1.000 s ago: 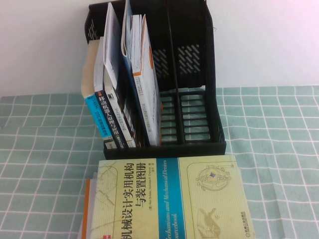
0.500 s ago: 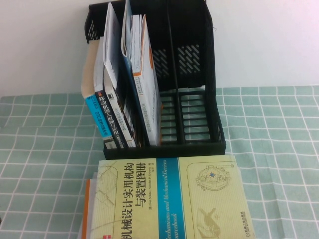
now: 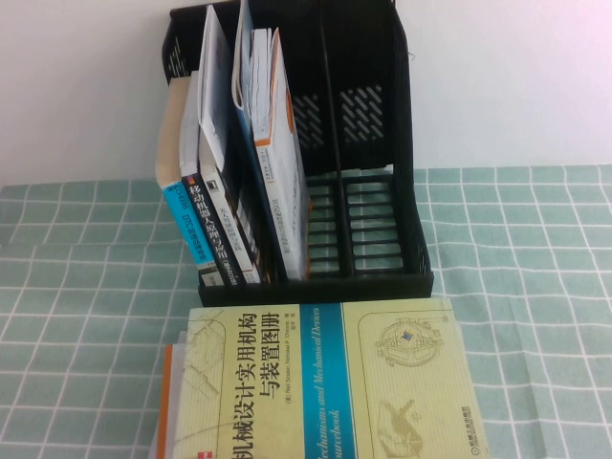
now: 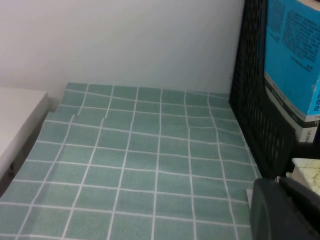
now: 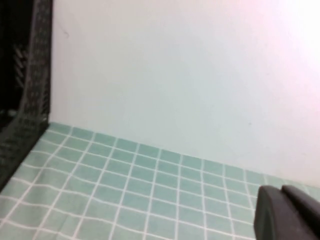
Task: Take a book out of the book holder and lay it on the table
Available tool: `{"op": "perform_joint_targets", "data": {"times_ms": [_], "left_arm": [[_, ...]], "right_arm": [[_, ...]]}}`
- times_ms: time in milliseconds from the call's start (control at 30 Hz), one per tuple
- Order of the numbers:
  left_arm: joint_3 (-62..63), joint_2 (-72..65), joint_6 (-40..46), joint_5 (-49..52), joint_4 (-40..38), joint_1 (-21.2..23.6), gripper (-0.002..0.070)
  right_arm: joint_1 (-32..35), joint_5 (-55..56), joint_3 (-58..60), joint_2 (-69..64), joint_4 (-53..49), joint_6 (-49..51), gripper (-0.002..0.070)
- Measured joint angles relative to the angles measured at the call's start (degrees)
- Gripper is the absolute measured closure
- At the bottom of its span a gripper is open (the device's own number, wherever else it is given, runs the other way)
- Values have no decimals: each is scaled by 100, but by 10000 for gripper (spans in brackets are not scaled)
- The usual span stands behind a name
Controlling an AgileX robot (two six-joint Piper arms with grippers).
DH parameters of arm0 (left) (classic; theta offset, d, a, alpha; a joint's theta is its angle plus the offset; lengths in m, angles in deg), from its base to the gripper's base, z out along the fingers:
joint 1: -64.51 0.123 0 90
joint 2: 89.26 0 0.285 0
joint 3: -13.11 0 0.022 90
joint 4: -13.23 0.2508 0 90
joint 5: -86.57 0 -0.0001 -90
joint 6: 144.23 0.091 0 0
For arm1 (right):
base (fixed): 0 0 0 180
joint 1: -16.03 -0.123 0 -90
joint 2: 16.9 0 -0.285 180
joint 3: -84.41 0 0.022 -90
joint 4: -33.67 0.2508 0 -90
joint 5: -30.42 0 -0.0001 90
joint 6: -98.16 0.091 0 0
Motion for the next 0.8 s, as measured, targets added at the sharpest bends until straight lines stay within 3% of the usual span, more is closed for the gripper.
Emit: {"op": "perform_joint_targets", "data": {"times_ms": [233,333,533,800], "left_arm": [[-581,62,39,-198,123,8,678],[-959,62,64,-513,286,8,678],[-1045,62,74,-539,402,175,678],[-1045,62,41,-515,402,534,677]], "right_arm": [[1013,1021,1253,569,554,-357,678],[1048,1145,1784,610,736,-391,678],[1062,172,1939,610,1597,-403,678],[1062,136,1939,610,1443,-403,678]]}}
